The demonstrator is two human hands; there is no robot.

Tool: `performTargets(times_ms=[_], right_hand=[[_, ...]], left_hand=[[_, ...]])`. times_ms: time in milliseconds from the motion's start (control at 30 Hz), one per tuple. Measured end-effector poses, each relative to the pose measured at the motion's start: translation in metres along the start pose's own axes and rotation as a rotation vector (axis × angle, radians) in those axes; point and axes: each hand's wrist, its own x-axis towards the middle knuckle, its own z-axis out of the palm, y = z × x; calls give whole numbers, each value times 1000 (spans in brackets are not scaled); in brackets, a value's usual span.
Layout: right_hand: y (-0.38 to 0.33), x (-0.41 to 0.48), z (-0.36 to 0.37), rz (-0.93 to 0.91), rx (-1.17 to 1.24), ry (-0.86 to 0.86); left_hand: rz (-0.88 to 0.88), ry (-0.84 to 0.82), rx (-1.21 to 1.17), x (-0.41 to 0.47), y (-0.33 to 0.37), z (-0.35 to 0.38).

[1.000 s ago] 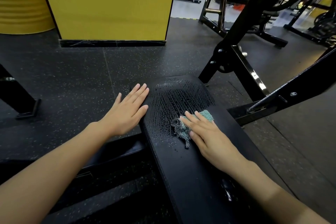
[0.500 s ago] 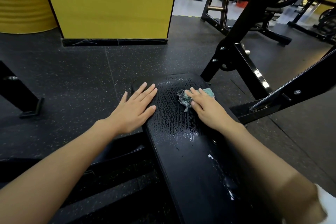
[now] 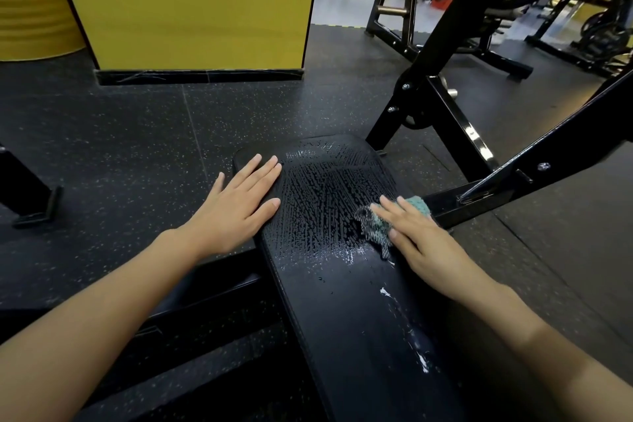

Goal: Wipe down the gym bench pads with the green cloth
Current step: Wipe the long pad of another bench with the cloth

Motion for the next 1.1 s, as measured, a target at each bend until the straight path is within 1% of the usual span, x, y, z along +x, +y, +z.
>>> performTargets(times_ms=[233,433,533,667,767,833,933,1100], right_hand=[[12,64,-11,91,-37,13],[13,89,-12,136,-35,4],[14,78,-8,112,-64,23],[11,42,2,23,-64,39],[-7,7,10,-49,-73,24],[-30,-10,18,-96,-52,-15],[-59,-20,29,-144,-4,-78],[-60,-15,34,-160,-32,-42]], left_hand=[[-4,-6,0,1,-1,0],[-9,-1,6,2,-1,1],[-16,-4,11,1,0,1],[-7,-7,5,1,-1,0],[-14,-11,19,1,0,-1],[-17,-10,21,1,1,0],[-12,-4,12,1,0,0],[3,5,11,2,-4,2]])
